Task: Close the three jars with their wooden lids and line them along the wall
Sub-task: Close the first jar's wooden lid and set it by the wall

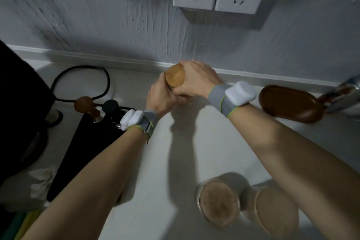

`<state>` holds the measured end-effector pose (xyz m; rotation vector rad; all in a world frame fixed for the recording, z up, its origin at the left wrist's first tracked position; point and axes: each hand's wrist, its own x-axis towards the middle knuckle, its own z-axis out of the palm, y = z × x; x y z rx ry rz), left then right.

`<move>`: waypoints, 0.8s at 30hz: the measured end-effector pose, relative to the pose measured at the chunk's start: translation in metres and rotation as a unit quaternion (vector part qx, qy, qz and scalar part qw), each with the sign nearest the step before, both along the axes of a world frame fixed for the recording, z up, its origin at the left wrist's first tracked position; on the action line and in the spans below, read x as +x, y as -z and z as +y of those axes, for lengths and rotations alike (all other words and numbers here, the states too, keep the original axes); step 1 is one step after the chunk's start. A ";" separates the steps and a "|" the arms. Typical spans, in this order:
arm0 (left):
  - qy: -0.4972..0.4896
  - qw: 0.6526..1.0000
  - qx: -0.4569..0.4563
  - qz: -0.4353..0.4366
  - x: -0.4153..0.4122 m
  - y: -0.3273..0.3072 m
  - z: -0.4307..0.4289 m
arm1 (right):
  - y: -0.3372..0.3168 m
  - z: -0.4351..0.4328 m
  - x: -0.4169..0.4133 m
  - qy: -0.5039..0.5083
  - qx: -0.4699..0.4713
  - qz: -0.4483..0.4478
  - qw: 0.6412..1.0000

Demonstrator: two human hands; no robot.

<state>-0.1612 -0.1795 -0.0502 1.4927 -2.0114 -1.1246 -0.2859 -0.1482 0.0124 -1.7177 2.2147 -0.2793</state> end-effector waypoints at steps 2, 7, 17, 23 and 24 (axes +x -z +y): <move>-0.003 1.000 0.003 0.001 -0.006 0.006 -0.010 | 0.004 -0.010 -0.005 0.003 0.000 0.001 1.000; 0.000 1.000 -0.002 -0.004 -0.012 0.018 -0.024 | 0.017 -0.023 -0.011 0.011 0.008 -0.004 1.000; 0.015 1.000 -0.010 0.019 -0.019 0.027 -0.036 | 0.022 -0.029 -0.018 0.022 0.007 -0.014 1.000; 0.025 1.000 0.001 0.006 -0.016 0.031 -0.035 | 0.025 -0.025 -0.017 0.014 0.009 -0.022 1.000; 0.032 0.999 0.004 0.003 -0.015 0.030 -0.035 | 0.024 -0.022 -0.017 0.011 0.010 -0.023 1.000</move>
